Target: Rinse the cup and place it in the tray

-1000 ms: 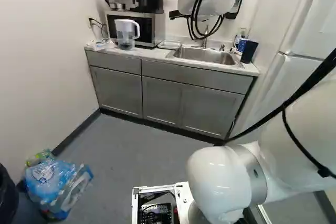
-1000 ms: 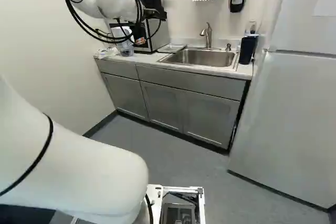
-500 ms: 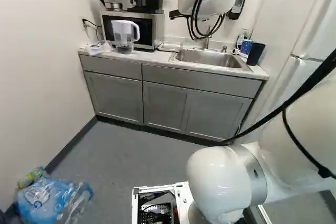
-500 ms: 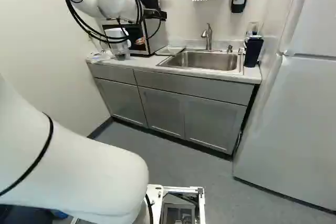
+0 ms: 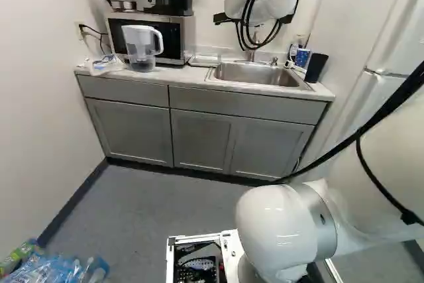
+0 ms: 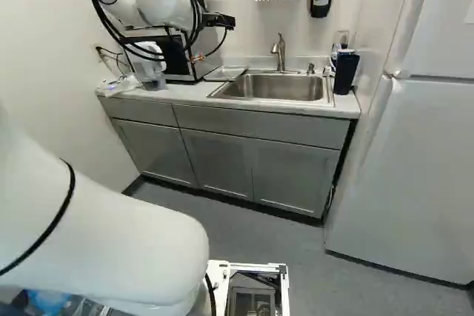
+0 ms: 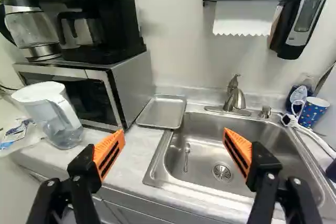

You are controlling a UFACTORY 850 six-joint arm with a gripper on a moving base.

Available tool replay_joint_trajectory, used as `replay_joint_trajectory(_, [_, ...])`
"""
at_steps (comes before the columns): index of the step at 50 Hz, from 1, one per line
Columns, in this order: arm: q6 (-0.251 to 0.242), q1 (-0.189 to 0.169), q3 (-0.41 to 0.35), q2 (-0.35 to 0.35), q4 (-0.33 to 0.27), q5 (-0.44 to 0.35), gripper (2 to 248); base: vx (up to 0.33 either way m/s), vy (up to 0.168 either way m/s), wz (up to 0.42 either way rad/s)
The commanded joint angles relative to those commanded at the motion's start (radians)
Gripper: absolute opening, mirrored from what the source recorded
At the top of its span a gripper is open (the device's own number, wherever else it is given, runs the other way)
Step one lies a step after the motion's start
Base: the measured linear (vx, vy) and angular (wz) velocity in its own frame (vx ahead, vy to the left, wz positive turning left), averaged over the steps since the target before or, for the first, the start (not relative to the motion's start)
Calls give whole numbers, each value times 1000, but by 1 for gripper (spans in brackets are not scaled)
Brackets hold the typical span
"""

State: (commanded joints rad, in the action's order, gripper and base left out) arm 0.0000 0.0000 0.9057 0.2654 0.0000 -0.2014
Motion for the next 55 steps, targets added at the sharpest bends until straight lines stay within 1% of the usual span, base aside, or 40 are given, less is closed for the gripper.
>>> replay_joint_trajectory(24, [0,0,0,0,0,0,247,109,-32,-198])
replay_joint_trajectory(55, [0,0,0,0,0,0,247,115,9,-232])
